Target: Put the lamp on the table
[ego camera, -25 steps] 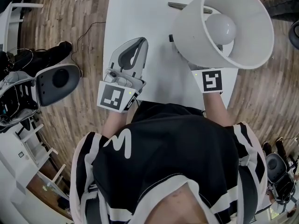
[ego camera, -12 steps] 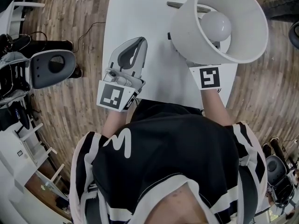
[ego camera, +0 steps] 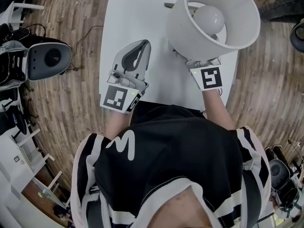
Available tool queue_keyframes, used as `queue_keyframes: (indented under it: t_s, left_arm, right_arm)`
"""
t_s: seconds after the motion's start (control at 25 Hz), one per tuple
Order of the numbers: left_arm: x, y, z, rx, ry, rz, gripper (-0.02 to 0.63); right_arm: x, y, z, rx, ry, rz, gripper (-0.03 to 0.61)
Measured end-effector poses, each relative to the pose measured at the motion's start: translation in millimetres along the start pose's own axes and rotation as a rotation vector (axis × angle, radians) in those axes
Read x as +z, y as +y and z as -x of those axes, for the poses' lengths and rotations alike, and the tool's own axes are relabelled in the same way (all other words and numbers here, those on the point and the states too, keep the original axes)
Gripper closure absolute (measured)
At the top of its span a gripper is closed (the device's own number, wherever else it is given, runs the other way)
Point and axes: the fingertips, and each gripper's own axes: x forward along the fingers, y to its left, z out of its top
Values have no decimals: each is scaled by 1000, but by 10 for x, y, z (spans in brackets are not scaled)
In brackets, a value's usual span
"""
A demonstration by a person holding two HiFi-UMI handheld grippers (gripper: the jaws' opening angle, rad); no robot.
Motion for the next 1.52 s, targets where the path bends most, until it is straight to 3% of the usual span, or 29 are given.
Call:
queue_keyframes:
  t_s: [0.48, 0.8, 1.0, 1.16, 1.28, 1.52]
  left_arm:
    - [30, -184, 85, -42, -37, -29, 606]
    - [33, -360, 245, -82, -66, -30, 606]
    - [-269, -518, 483, -107, -58, -58, 606]
    - [-193, -553, 905, -109, -62, -71, 606]
    - [-328, -582, 1115, -111, -56, -73, 606]
    - [-89, -950, 1808, -143, -85, -75, 606]
  right_arm:
    - [-191, 95, 315, -6, 51, -21, 339]
    - [-180, 136, 731, -90, 77, -4, 339]
    - [-442, 291, 1088, -160, 63, -27, 339]
    - [-199, 584, 1213, -183, 45, -29, 339]
    - [-122, 774, 1282, -185, 26, -12, 339]
    - [609, 1297, 1765, -198, -21, -11, 341]
